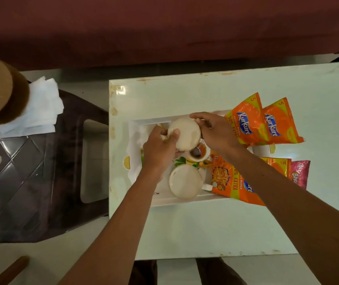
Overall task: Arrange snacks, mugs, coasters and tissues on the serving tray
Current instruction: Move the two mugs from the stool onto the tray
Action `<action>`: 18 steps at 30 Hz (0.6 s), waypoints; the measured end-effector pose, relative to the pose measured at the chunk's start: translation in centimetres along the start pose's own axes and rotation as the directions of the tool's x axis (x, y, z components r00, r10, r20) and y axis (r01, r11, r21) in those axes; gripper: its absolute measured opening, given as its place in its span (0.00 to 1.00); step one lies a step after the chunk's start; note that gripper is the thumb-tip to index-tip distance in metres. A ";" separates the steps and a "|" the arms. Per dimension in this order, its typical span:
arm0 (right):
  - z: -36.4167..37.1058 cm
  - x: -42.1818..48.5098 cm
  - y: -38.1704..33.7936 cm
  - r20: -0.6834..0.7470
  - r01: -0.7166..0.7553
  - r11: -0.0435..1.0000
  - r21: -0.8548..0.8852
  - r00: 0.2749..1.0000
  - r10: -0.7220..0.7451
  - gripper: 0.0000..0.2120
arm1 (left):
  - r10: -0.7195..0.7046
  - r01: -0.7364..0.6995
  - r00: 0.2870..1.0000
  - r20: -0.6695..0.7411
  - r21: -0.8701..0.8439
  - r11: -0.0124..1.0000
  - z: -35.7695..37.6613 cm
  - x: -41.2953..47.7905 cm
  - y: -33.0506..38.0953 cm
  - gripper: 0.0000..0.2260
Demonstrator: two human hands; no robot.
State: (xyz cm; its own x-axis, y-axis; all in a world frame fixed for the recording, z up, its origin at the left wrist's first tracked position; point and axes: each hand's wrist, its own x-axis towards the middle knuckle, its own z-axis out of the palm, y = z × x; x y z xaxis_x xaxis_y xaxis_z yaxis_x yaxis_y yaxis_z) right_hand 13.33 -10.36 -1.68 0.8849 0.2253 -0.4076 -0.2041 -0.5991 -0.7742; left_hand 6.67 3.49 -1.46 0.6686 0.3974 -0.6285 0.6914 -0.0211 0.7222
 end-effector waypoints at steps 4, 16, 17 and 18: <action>-0.9 -1.4 -0.5 -0.135 0.051 0.972 -0.229 0.987 -0.083 0.17 | -0.051 0.052 0.998 -0.024 0.041 0.998 -1.5 -1.4 0.2 0.18; 7.7 -10.3 -10.8 -0.071 0.174 0.982 -0.069 0.981 -0.179 0.21 | 0.454 -0.154 0.748 -0.484 0.539 0.828 -25.3 -4.2 1.0 0.16; 9.2 -10.4 -11.3 -0.044 0.183 0.973 -0.137 0.981 -0.191 0.22 | 0.476 -0.136 0.738 -0.478 0.586 0.799 -27.1 -2.7 1.3 0.20; 10.7 -10.5 -11.6 -0.010 0.180 0.960 -0.213 0.983 -0.186 0.25 | 0.508 -0.132 0.731 -0.455 0.636 0.760 -29.0 -1.0 1.6 0.22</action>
State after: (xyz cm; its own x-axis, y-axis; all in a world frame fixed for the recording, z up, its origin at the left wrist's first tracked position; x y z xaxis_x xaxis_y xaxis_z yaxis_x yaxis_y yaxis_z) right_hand 1.95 2.47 6.41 0.9115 0.3251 -0.2518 0.0519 -0.6984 -0.7138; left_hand -0.88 29.63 8.69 0.7154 0.6976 0.0389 0.6114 -0.6519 0.4485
